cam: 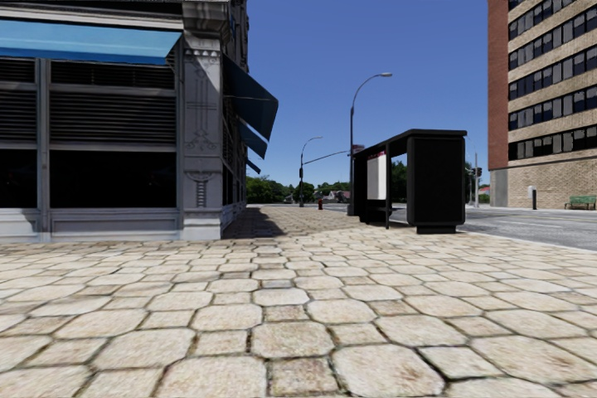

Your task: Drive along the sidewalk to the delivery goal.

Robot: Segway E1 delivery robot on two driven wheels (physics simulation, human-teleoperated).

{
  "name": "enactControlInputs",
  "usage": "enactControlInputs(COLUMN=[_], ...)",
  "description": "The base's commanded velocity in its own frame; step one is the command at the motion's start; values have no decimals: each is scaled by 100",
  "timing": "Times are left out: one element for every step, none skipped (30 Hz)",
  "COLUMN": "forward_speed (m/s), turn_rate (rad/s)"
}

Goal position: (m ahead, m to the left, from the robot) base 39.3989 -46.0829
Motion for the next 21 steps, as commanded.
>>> enactControlInputs(forward_speed=[200,200,200,200,200,200,200,200,200,200,200,200,200,200,200,200,200,200,200,200,200], turn_rate=[0,0,0,0,0,0,0,0,0,0,0,0,0,0,0,0,0,0,0,0,0])
